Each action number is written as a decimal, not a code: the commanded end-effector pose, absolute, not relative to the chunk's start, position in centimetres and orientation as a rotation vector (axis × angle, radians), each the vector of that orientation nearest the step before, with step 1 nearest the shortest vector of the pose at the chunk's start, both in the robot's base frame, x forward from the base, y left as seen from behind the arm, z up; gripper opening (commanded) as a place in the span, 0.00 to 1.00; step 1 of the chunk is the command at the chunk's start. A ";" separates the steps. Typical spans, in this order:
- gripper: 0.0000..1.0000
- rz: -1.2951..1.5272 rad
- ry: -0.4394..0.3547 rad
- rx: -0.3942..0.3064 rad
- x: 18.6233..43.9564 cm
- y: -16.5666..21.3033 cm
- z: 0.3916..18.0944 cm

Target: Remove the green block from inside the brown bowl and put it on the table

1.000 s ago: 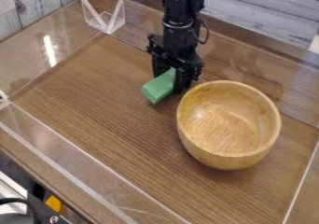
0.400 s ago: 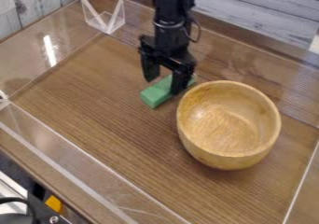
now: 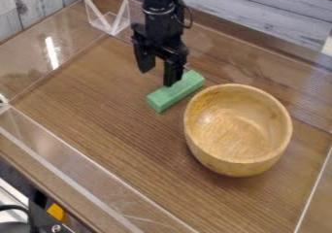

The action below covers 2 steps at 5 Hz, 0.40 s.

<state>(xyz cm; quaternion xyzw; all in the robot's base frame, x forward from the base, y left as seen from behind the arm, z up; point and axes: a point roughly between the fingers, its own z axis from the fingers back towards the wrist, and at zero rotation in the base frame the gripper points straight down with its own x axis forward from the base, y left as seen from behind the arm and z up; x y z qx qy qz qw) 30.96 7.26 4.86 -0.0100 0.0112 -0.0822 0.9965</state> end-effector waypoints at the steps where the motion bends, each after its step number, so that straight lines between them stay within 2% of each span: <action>1: 1.00 -0.077 -0.061 0.009 32.0 7.9 7.2; 2: 1.00 0.002 -0.065 0.012 32.0 8.1 7.2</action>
